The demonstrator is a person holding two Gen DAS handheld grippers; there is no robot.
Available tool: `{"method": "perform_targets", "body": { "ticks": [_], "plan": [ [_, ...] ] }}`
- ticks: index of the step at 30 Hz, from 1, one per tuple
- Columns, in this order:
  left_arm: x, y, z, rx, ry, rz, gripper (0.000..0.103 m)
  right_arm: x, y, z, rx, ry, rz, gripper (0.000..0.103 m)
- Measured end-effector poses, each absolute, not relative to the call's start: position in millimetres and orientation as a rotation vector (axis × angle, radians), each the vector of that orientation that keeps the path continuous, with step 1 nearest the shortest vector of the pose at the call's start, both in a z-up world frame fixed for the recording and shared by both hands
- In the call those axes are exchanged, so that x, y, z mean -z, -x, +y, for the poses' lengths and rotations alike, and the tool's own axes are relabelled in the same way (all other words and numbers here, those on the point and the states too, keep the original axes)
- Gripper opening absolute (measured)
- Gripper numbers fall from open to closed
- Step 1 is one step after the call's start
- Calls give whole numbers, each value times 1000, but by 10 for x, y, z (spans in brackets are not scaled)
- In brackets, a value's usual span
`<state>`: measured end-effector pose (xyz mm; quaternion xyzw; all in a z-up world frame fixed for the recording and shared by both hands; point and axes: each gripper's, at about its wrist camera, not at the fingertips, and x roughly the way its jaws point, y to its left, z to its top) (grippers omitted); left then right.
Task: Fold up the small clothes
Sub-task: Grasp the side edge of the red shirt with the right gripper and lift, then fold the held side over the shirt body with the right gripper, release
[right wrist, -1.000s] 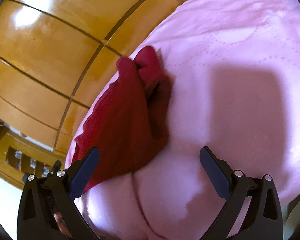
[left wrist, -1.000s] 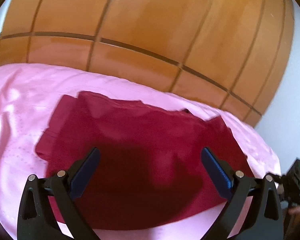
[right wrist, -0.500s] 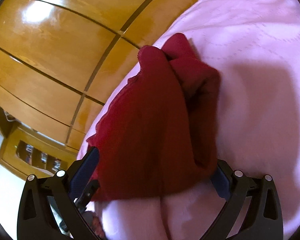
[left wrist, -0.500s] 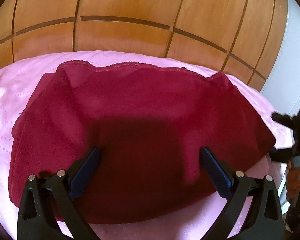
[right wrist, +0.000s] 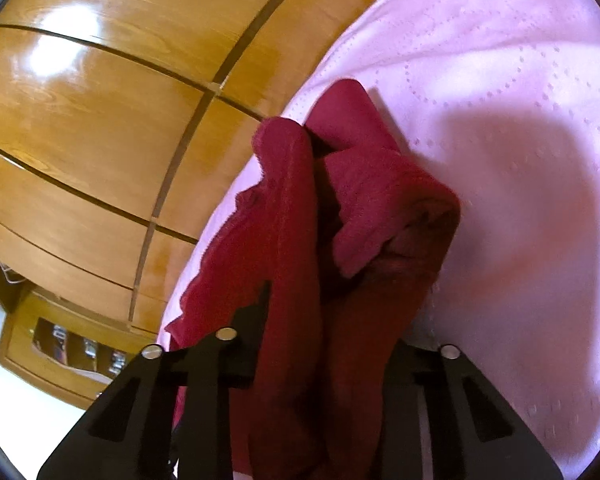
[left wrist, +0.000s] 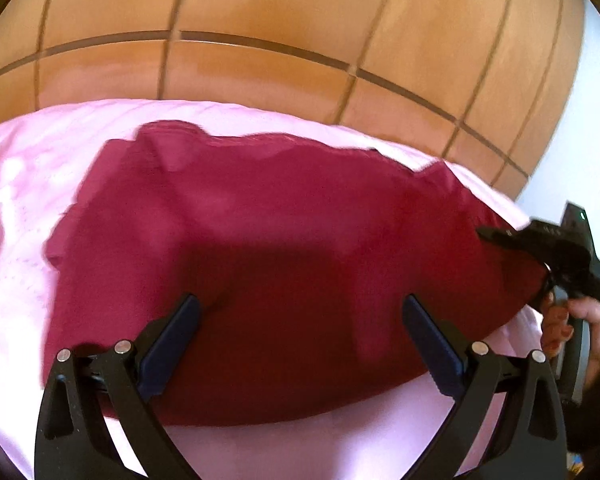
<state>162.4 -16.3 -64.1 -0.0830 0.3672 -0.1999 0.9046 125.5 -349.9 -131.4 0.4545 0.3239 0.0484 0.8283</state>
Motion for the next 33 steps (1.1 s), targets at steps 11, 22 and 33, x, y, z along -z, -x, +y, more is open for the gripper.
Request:
{"method": "perform_targets", "body": {
  "ticks": [11, 22, 33],
  "plan": [
    [546, -1557, 667, 201, 279, 671, 101, 689, -1316, -3111, -222, -906, 624, 21],
    [791, -1559, 1154, 128, 390, 709, 101, 116, -1591, -2143, -291, -646, 657, 21],
    [960, -1536, 928, 111, 208, 698, 101, 118, -1950, -1140, -424, -512, 731, 21]
  ]
}}
